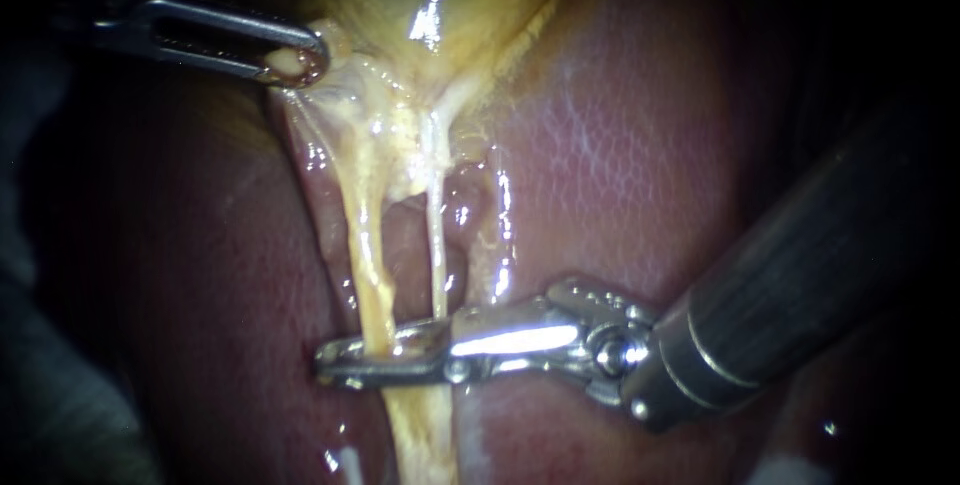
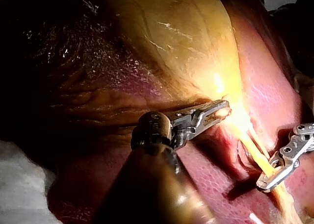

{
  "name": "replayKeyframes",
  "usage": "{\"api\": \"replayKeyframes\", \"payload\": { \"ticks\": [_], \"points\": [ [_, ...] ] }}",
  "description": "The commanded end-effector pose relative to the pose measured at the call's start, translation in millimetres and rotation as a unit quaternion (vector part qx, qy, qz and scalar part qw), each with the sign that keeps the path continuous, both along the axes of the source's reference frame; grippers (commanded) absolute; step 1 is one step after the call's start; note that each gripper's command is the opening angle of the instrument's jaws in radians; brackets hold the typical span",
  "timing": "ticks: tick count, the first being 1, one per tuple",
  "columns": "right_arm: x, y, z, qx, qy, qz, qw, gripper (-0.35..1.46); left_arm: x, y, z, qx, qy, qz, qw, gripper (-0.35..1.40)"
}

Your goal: Going back first clip left tube

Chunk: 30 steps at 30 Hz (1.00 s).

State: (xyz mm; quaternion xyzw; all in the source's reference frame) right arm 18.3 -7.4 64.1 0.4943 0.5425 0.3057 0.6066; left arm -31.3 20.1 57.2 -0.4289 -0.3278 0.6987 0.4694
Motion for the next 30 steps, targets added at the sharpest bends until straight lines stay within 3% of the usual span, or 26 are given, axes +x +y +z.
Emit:
{"api": "replayKeyframes", "payload": {
  "ticks": [1,4,7,10,11,16,22,27,30],
  "points": [
    [0.2,0.0,0.1,-0.006,0.001,0.001,1.0000,-0.34,0.0,0.0,0.0,0.000,0.000,0.000,1.0000,-0.35],
    [0.8,0.2,0.3,-0.072,0.006,0.011,0.9974,0.23,0.0,0.0,0.0,0.000,0.000,0.000,1.0000,-0.35],
    [1.2,0.4,0.4,-0.087,-0.009,0.010,0.9961,0.44,0.0,0.0,0.0,0.000,0.000,0.000,1.0000,-0.35],
    [1.3,0.6,0.3,-0.139,-0.043,0.015,0.9892,0.49,0.0,0.0,0.0,0.000,0.000,0.000,1.0000,-0.35],
    [1.3,0.8,0.2,-0.162,-0.059,0.022,0.9848,0.50,0.0,0.0,0.0,0.000,0.000,0.000,1.0000,-0.35],
    [0.2,1.8,-0.4,-0.229,-0.085,0.023,0.9694,0.50,0.1,0.0,0.0,0.000,0.000,0.000,1.0000,-0.35],
    [-2.5,3.5,-2.4,-0.300,-0.105,0.000,0.9481,0.50,0.1,0.0,0.0,0.000,0.000,0.000,1.0000,-0.35],
    [-6.5,4.7,-5.3,-0.366,-0.105,-0.029,0.9241,0.50,0.2,0.0,0.0,0.000,0.000,0.000,1.0000,-0.35],
    [-9.4,5.8,-7.5,-0.385,-0.102,-0.038,0.9163,0.50,0.2,0.0,0.0,0.000,0.000,0.000,1.0000,-0.35]
  ]
}}
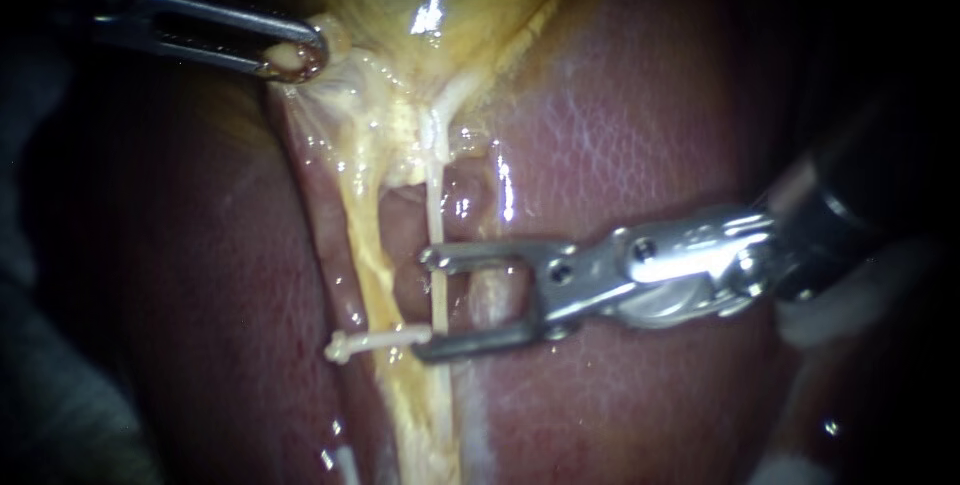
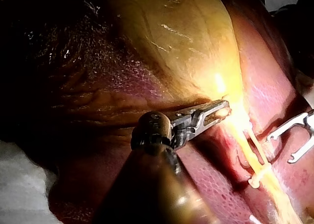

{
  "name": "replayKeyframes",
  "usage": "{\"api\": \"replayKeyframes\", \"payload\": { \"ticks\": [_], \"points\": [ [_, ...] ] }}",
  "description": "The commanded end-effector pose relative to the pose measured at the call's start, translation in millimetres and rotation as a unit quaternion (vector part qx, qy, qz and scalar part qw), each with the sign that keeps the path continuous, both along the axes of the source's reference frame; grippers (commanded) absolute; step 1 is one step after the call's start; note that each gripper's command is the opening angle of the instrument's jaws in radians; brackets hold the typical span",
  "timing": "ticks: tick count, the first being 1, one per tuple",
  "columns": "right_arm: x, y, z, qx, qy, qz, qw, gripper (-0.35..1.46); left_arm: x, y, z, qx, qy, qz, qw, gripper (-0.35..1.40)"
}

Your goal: Going back first clip left tube

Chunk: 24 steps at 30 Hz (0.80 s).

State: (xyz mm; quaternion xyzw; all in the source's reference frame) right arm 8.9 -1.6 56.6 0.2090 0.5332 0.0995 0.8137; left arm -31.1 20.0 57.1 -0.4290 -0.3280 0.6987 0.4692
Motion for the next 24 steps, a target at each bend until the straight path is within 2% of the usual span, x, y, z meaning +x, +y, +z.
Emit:
{"api": "replayKeyframes", "payload": {
  "ticks": [1,4,9,18,22,24],
  "points": [
    [-0.8,0.3,-0.6,-0.004,-0.001,-0.003,1.0000,0.50,0.0,0.0,0.0,0.000,0.000,0.000,1.0000,-0.35],
    [-3.3,1.1,-2.1,-0.014,0.000,-0.009,0.9999,0.50,0.0,0.0,0.0,0.000,0.000,0.000,1.0000,-0.35],
    [-6.0,1.8,-3.1,-0.024,-0.004,-0.007,0.9997,0.50,0.0,0.0,0.0,0.000,0.000,0.000,1.0000,-0.35],
    [-7.4,2.4,-3.3,-0.034,-0.007,-0.002,0.9994,0.50,-0.3,-0.2,0.4,-0.002,0.001,-0.001,1.0000,-0.35],
    [-7.8,2.5,-3.5,-0.036,-0.007,-0.002,0.9993,0.50,-1.2,-0.9,1.8,-0.007,0.005,-0.005,1.0000,-0.35],
    [-7.9,2.6,-3.5,-0.036,-0.008,-0.002,0.9993,0.50,-1.9,-1.4,2.7,-0.007,0.002,-0.002,1.0000,-0.35]
  ]
}}
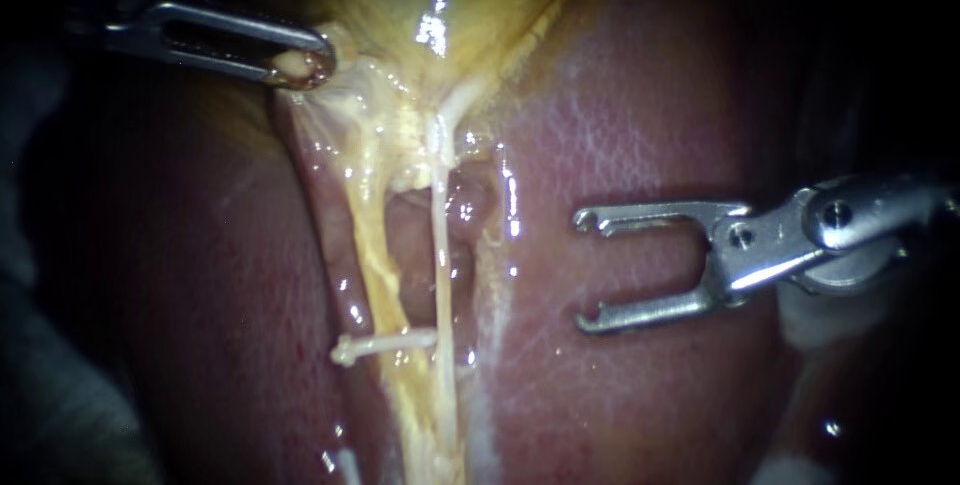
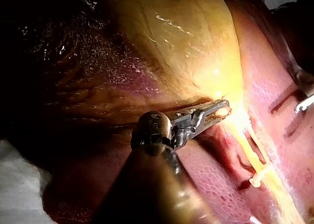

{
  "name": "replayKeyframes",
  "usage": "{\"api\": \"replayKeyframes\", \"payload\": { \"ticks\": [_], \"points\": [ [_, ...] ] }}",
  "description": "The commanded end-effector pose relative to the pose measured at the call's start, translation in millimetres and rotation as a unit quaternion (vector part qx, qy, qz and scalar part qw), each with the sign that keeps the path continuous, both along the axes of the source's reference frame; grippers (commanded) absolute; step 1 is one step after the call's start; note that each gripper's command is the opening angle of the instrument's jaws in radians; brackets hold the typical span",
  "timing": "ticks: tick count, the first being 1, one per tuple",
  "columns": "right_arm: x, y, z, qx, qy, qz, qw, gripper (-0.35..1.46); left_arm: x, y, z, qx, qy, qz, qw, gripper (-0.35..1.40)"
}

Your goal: Going back first clip left tube

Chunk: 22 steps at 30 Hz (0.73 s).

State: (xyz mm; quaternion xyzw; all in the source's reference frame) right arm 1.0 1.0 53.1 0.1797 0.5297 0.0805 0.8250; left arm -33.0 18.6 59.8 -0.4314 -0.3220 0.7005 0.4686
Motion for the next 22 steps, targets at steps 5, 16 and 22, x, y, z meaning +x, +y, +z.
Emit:
{"api": "replayKeyframes", "payload": {
  "ticks": [5,16,22],
  "points": [
    [-0.3,0.2,-0.2,-0.002,0.000,0.000,1.0000,0.50,-1.8,-0.6,2.1,-0.002,0.001,0.008,1.0000,-0.35],
    [-0.7,0.3,-0.3,-0.004,0.000,-0.001,1.0000,0.50,-3.4,-0.6,3.5,-0.002,0.002,0.012,0.9999,-0.35],
    [-0.6,0.2,-0.4,-0.004,0.000,-0.001,1.0000,0.50,-3.2,-0.6,3.5,-0.002,0.002,0.013,0.9999,-0.35]
  ]
}}
